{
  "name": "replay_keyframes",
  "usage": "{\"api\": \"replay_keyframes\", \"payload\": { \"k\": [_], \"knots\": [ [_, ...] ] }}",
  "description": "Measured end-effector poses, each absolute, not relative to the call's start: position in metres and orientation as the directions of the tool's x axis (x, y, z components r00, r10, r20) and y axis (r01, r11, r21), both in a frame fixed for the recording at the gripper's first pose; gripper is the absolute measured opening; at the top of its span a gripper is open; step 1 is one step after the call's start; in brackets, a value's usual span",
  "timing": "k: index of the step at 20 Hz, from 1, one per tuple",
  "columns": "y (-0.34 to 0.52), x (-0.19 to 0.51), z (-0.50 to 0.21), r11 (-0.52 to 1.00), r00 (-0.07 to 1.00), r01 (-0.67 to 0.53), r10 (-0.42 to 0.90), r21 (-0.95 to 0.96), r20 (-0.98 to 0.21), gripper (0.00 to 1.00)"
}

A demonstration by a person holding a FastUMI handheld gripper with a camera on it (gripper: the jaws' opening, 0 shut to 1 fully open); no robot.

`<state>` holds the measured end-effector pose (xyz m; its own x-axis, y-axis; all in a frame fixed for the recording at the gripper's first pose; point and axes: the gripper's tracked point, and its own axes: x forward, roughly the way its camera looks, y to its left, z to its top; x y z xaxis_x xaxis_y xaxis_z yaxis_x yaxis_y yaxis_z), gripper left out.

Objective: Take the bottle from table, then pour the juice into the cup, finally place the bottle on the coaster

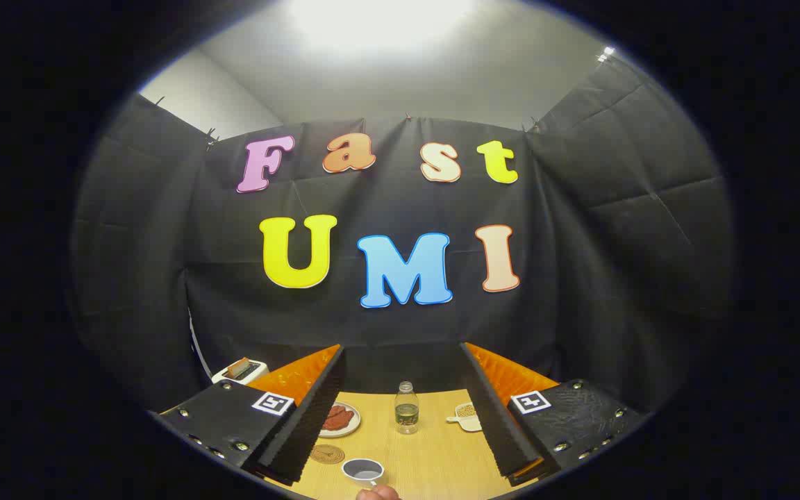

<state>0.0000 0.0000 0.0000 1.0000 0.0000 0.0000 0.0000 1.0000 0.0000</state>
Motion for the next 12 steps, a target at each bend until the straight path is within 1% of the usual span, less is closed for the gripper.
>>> {"api": "replay_keyframes", "payload": {
  "k": [4, 6, 7, 9, 12],
  "knots": [
    [0.002, 0.007, 0.000, 1.000, 1.000, -0.019, 0.019, 0.018, 0.000, 0.98],
    [0.003, 0.008, 0.006, 1.000, 1.000, -0.005, 0.005, 0.001, 0.017, 0.98],
    [0.004, 0.008, 0.007, 1.000, 1.000, 0.006, -0.006, -0.002, 0.004, 0.98],
    [0.019, 0.007, 0.010, 1.000, 1.000, -0.012, 0.012, -0.014, 0.027, 0.99],
    [0.030, 0.006, 0.010, 1.000, 1.000, -0.010, 0.011, -0.012, 0.025, 0.99]
  ]
}}
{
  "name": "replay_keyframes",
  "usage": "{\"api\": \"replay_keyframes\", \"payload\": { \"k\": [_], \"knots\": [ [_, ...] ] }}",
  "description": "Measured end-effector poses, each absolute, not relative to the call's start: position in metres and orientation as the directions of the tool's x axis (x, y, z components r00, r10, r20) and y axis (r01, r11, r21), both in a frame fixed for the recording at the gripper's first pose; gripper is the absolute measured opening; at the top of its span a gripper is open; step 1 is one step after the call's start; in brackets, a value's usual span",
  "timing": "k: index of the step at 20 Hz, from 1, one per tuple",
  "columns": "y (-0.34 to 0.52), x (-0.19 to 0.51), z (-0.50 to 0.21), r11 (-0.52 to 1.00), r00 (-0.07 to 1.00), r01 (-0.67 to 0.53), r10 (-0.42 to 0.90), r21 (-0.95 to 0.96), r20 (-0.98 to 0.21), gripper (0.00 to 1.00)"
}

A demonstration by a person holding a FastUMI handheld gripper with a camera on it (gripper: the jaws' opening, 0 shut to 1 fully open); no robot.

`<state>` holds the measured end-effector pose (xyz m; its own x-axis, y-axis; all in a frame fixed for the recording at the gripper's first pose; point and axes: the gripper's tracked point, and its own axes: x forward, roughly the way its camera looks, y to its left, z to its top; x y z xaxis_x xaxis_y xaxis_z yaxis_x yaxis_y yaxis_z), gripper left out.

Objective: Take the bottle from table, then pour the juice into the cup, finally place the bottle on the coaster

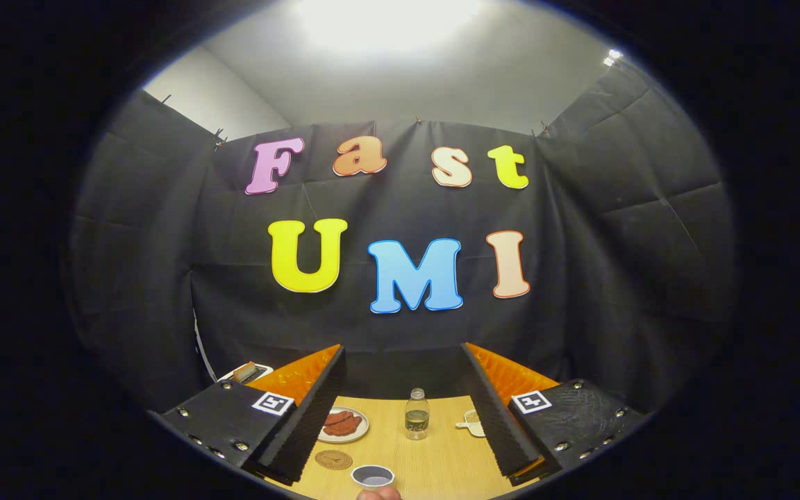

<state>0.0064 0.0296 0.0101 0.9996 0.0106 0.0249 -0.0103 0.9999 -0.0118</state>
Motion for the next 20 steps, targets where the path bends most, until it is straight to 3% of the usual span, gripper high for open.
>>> {"api": "replay_keyframes", "payload": {
  "k": [20],
  "knots": [
    [0.117, -0.023, -0.031, 0.992, 0.991, -0.124, 0.125, -0.018, 0.039, 0.99]
  ]
}}
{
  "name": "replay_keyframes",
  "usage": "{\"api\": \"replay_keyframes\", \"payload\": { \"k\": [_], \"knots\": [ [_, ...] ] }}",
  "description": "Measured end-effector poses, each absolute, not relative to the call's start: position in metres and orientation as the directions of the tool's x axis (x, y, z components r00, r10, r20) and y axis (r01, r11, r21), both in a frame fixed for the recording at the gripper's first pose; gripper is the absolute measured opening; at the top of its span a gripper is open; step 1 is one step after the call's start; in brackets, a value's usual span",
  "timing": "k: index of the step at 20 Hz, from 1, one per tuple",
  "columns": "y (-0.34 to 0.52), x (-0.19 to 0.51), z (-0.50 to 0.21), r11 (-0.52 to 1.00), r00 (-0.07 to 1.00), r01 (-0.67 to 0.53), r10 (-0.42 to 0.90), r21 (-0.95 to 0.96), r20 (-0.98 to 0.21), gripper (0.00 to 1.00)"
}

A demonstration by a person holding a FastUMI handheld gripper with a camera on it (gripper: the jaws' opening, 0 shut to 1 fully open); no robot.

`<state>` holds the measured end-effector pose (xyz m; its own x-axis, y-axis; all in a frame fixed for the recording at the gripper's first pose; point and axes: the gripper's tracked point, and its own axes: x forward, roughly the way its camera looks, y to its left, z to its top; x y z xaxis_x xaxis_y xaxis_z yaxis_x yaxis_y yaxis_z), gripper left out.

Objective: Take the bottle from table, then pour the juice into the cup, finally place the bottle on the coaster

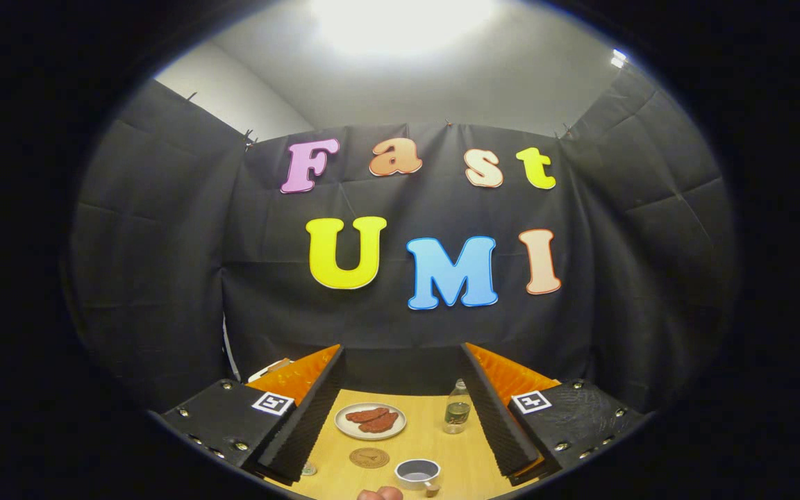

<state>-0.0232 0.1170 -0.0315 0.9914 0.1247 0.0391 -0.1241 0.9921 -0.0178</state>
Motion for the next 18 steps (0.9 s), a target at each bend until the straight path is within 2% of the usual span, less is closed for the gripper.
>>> {"api": "replay_keyframes", "payload": {
  "k": [10, 18],
  "knots": [
    [0.181, -0.049, -0.110, 0.977, 0.977, -0.211, 0.211, 0.007, 0.001, 0.99],
    [0.253, -0.076, -0.202, 0.934, 0.929, -0.358, 0.358, 0.019, -0.092, 0.99]
  ]
}}
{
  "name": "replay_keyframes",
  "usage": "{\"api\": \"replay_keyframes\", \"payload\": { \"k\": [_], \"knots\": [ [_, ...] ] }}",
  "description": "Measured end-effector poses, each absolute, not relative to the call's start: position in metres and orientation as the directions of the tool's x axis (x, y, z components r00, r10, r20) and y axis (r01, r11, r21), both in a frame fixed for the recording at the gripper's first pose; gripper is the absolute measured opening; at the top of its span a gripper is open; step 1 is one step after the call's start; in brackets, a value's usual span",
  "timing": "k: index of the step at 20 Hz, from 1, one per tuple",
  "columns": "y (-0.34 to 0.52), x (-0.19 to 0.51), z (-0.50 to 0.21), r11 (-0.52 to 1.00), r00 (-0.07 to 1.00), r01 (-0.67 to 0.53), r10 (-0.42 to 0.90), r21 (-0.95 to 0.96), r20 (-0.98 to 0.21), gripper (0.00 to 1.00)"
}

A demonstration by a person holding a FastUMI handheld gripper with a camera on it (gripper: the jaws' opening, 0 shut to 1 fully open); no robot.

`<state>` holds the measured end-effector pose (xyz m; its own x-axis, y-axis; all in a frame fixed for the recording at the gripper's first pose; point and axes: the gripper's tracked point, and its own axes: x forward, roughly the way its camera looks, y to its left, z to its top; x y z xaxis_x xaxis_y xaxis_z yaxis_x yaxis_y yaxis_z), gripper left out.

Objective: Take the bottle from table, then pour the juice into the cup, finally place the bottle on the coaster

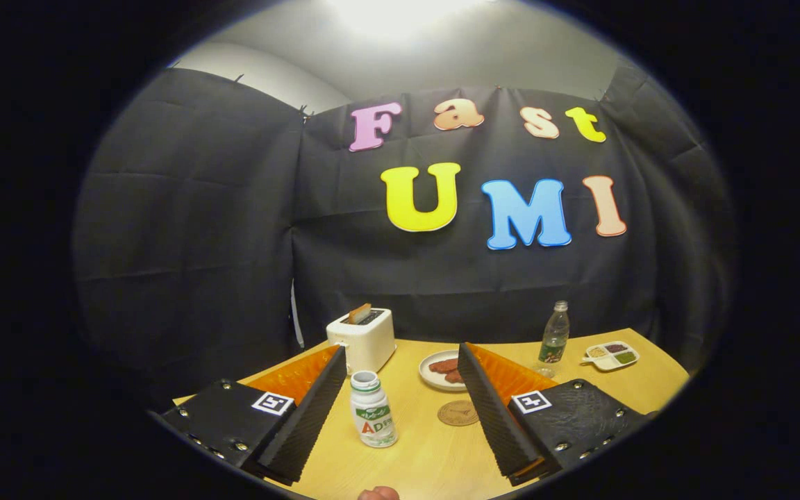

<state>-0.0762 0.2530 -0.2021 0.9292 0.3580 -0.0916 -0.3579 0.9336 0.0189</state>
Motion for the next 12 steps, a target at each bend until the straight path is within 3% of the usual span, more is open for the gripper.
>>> {"api": "replay_keyframes", "payload": {
  "k": [12],
  "knots": [
    [0.307, -0.021, -0.333, 0.921, 0.898, -0.388, 0.383, 0.021, -0.219, 0.99]
  ]
}}
